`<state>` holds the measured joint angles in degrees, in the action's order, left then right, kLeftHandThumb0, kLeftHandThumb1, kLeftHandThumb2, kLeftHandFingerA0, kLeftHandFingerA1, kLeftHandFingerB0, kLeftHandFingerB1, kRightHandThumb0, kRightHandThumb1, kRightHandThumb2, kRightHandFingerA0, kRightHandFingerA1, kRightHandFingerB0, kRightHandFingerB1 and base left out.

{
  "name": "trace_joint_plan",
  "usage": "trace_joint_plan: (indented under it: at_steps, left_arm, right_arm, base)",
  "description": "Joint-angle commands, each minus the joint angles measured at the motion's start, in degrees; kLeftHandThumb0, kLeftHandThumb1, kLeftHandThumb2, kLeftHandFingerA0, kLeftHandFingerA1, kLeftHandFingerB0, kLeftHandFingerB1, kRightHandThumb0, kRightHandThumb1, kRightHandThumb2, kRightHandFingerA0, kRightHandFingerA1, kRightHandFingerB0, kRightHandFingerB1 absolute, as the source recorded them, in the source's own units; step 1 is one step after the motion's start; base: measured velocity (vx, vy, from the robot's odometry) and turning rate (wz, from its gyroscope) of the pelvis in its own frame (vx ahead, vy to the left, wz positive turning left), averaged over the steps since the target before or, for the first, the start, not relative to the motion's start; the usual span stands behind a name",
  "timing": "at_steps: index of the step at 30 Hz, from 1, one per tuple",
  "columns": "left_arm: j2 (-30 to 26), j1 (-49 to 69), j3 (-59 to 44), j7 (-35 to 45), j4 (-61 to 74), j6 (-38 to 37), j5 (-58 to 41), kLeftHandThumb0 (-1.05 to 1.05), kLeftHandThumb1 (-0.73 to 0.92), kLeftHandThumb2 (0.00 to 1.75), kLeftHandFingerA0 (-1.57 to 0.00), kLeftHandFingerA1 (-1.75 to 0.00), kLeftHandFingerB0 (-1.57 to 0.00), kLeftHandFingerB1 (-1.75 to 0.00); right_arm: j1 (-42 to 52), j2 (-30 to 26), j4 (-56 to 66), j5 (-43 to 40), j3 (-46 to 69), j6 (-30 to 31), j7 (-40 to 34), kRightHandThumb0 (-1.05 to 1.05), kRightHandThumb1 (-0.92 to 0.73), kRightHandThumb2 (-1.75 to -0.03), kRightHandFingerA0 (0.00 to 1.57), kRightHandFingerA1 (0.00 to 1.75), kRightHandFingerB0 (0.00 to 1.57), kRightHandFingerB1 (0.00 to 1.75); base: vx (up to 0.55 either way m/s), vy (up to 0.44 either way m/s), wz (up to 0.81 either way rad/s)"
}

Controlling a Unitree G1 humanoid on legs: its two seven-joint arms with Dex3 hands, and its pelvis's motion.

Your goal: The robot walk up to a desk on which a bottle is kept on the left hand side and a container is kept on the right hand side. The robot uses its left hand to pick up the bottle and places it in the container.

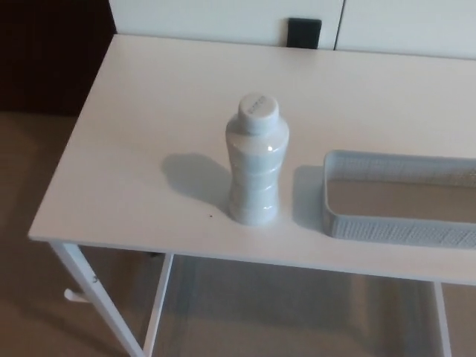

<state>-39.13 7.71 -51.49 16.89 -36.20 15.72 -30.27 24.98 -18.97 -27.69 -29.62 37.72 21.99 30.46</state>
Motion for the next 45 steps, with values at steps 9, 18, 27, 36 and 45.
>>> trace_joint_plan:
  at_steps: [9, 18, 27, 36, 45]
  left_arm:
    - [-2.81, -15.77, 8.75, -6.28, 35.44, 15.85, -7.79, 0.09, 0.59, 0.58, -0.11, -0.34, -0.13, -0.28]
    - [-0.13, -10.97, 14.09, -1.05, 39.95, 15.44, -4.73, 0.03, 0.57, 0.58, -0.09, -0.3, -0.05, -0.25]
    - [4.63, -8.78, 36.75, 4.49, 51.18, 5.01, 5.45, -0.25, 0.42, 0.56, 0.0, -0.2, 0.0, -0.16]
    - [9.44, -13.48, 54.61, 2.47, 45.04, 1.74, 16.47, -0.5, 0.34, 0.65, 0.0, -0.09, 0.0, -0.01]
    - [12.64, -12.6, 58.89, 2.9, 37.64, 1.56, 16.24, -0.46, 0.33, 0.66, 0.0, -0.13, 0.0, -0.07]
  right_arm:
    - [0.65, 0.29, 1.61, -4.05, 2.09, 1.06, 3.02, 0.07, -0.39, -0.67, 0.28, 0.44, 0.32, 0.35]
    - [0.73, -1.18, -1.91, -3.93, 3.79, 1.07, 3.23, 0.11, -0.4, -0.69, 0.24, 0.44, 0.3, 0.36]
    - [2.79, 2.13, 3.91, -3.85, 0.81, 1.59, 4.09, 0.12, -0.38, -0.69, 0.29, 0.48, 0.27, 0.35]
    - [3.08, 2.29, 5.22, -3.93, 0.71, 2.08, 2.82, 0.1, -0.39, -0.67, 0.27, 0.44, 0.31, 0.35]
    - [3.18, 3.09, 6.8, -4.53, 0.82, 3.15, 2.13, 0.11, -0.32, -0.89, 0.22, 0.57, 0.22, 0.54]
  base:
    - [0.0, 0.0, 0.0]
    - [0.0, 0.0, 0.0]
    - [0.0, 0.0, 0.0]
    - [0.0, 0.0, 0.0]
    - [0.0, 0.0, 0.0]
